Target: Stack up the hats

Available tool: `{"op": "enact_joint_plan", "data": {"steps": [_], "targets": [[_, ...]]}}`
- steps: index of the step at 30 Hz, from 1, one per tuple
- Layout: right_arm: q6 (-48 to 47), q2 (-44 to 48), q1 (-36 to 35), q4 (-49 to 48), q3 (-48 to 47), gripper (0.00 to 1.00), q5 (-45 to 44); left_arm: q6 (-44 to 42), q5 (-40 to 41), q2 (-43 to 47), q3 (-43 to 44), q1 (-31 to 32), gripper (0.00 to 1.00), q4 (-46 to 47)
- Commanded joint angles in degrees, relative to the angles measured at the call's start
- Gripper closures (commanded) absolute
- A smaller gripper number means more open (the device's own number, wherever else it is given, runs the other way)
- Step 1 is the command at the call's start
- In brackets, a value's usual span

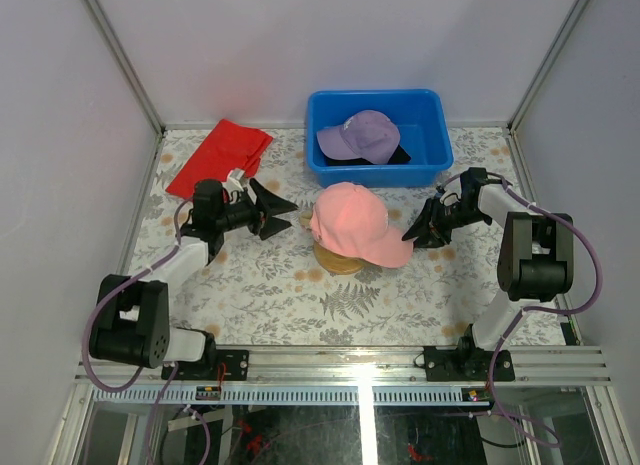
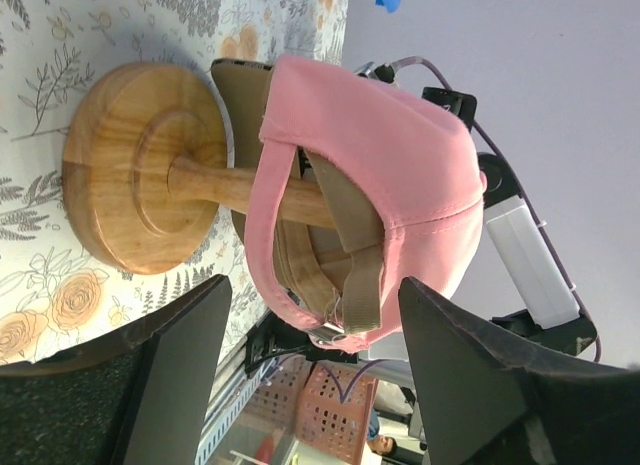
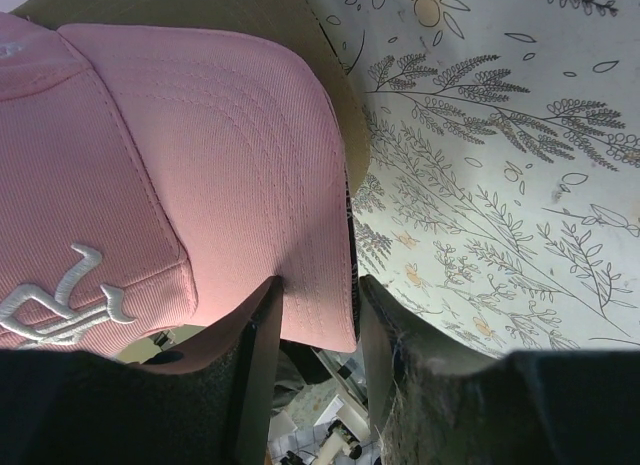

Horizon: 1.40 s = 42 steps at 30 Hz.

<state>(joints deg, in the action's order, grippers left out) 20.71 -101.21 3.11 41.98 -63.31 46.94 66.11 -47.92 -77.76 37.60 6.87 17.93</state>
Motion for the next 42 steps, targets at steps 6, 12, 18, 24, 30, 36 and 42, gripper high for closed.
{"op": "enact_joint_plan", "data": {"steps": [6,12,18,24,30,36,42], "targets": [[-0.92,1.63,0.75,1.68,0.53,0.60,-5.55,0.28,3.63,3.27,1.80,3.23,0.31,-3.93],[-0.87,1.85,0.75,1.49,0.93,0.60,-5.39,0.43,5.12,3.47,1.98,5.58,0.30,-3.67],[-0.84,2.22,0.75,1.41,1.30,0.60,-5.37,0.25,6.38,3.18,2.37,7.58,0.30,-4.06],[-0.76,2.49,0.75,1.26,1.41,0.60,-5.23,0.34,7.92,2.82,2.40,8.03,0.30,-4.22],[-0.78,3.10,0.75,1.14,1.81,0.60,-5.15,0.84,9.30,1.40,2.80,8.85,0.30,-3.21],[-0.81,3.25,0.75,1.13,2.00,0.60,-5.10,2.41,9.88,0.53,2.55,10.01,0.43,-1.24],[-0.74,3.04,0.75,1.35,1.53,0.60,-4.93,3.92,11.24,0.31,1.19,10.22,0.50,0.15]]}}
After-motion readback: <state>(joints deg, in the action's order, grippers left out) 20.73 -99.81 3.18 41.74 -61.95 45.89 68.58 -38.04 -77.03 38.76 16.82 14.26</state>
